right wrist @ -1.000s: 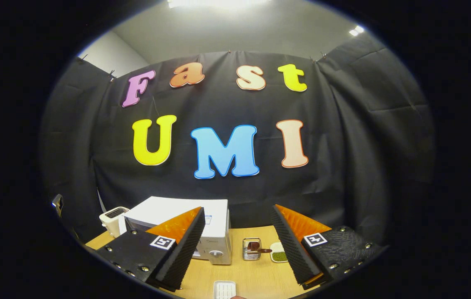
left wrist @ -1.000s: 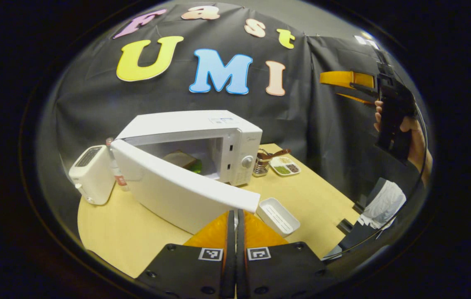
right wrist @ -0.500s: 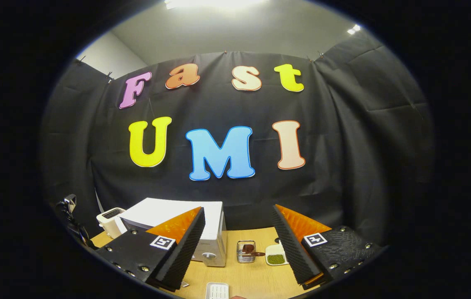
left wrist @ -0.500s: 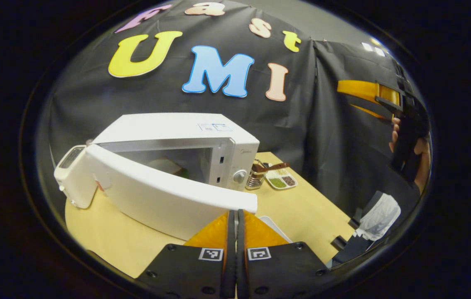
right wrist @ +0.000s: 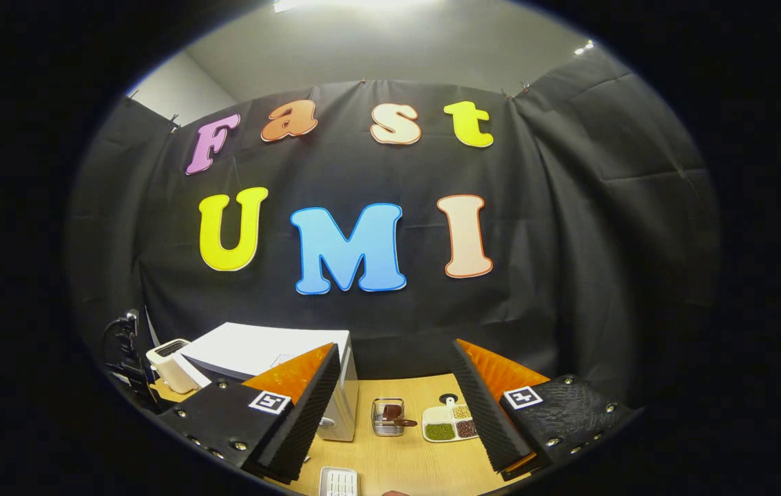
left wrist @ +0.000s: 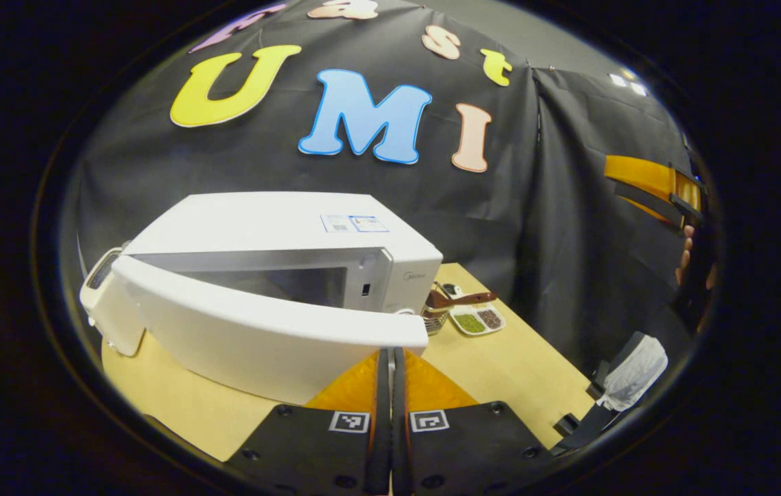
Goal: Open the microwave oven with the left hand, put the food in, and close the microwave oven.
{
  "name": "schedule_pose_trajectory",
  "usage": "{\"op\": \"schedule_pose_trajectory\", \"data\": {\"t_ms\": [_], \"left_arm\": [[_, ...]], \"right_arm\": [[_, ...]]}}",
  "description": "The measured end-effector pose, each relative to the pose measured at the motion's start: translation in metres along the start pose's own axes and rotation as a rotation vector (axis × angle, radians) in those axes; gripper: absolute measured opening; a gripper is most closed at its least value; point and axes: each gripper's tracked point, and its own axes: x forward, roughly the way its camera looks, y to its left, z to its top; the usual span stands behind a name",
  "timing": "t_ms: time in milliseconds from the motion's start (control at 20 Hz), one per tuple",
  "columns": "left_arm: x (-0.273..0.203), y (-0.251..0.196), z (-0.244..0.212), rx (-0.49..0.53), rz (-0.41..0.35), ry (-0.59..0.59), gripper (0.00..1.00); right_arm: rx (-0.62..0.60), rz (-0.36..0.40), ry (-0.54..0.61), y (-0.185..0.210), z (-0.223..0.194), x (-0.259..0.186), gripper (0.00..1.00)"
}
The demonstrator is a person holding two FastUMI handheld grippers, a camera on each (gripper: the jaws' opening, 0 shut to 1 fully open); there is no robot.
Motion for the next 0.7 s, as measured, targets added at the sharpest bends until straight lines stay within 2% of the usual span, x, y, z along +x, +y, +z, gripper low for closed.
{"op": "schedule_pose_trajectory", "data": {"t_ms": [700], "left_arm": [[0.068,0.016,0.041,-0.062,0.051,-0.025,0.07]], "right_arm": [[0.013,-0.03,0.059,-0.027,-0.021,0.026,0.96]]}}
